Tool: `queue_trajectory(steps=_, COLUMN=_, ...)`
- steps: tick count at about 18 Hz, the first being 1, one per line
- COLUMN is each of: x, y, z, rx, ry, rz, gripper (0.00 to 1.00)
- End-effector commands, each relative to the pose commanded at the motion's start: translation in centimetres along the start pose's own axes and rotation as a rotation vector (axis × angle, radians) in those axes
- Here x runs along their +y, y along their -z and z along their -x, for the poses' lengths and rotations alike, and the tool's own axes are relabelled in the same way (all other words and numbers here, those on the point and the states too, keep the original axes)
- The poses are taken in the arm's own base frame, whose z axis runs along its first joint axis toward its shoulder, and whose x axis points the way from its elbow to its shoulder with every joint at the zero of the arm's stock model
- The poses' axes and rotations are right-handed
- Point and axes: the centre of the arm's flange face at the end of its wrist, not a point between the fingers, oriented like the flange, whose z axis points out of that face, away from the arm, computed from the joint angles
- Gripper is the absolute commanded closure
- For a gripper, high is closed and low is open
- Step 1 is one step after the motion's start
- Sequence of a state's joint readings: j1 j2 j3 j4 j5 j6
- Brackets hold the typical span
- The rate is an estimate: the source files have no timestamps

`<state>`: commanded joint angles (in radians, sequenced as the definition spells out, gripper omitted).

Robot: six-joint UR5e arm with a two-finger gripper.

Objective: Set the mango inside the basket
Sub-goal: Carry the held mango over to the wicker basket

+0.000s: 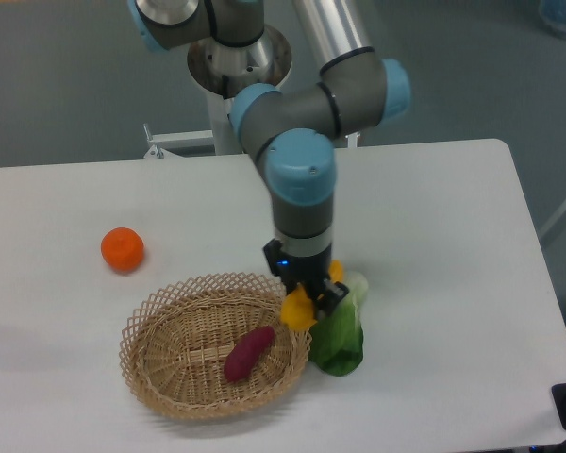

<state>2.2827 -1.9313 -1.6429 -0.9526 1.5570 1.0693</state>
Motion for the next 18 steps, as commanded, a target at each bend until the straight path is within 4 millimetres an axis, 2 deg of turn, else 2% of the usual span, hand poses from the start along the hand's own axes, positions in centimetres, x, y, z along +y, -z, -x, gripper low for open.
queue_trajectory(steps=4, x=-2.5, y=-0.5, z=-2.5, rx=0.014, ry=-0.02, rz=-0.002, gripper=0.43)
queue_trajectory(steps=10, x=-5.7, y=-2.7, z=-5.7, rx=0.049, ry=-0.033, rz=0.013, gripper=0.43)
queue_trajectory(steps=13, x=-7.0, y=-4.7, z=-6.4, rx=0.062, ry=-0.03, rz=0.022, gripper=0.43)
queue_trajectory(steps=15, x=-8.1, y=-4.9, z=-7.4, rx=0.051, ry=-0.049, rz=0.01, gripper=0.43)
queue_trajectory(steps=18, x=-8.7, y=-5.8, z=-8.0, rx=0.062, ry=-0.049, rz=0.016, gripper=0.42)
